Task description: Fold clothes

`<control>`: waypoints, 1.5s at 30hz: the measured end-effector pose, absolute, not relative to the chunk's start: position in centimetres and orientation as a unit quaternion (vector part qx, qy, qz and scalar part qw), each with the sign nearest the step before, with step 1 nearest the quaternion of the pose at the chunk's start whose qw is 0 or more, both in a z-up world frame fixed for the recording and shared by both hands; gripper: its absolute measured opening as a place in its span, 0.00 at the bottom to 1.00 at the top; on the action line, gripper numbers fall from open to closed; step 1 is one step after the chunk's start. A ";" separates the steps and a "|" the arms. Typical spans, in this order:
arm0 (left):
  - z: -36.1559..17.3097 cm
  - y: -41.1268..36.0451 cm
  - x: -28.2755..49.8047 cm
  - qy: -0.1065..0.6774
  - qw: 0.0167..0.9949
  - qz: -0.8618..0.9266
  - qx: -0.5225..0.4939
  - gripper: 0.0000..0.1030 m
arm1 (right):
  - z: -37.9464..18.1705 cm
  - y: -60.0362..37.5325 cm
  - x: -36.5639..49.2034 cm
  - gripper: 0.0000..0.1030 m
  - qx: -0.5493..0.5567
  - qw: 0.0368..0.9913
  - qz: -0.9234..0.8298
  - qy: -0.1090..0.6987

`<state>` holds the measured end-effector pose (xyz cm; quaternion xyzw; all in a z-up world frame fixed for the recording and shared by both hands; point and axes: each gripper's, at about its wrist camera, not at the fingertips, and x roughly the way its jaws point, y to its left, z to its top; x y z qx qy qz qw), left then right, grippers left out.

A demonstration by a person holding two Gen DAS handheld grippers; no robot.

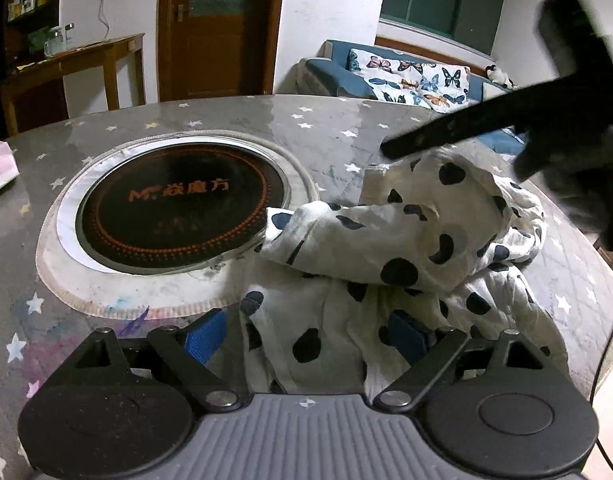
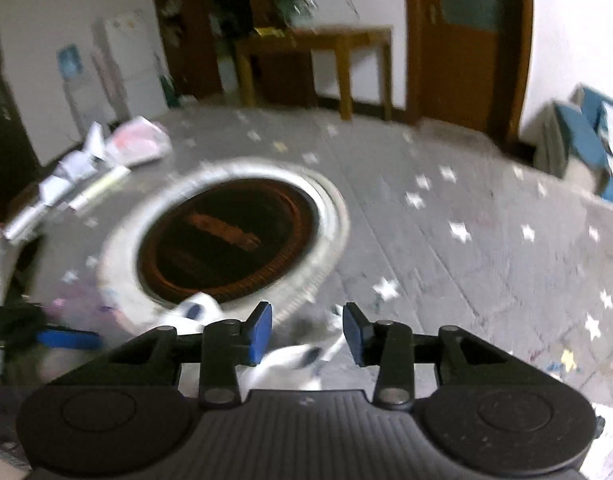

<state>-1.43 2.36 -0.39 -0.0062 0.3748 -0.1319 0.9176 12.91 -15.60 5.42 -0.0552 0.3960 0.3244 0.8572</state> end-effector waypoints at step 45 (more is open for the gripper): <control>0.6 -4.3 3.0 0.366 0.902 -0.230 0.018 0.87 | 0.6 -26.1 16.8 0.33 -0.121 0.876 0.129 0.449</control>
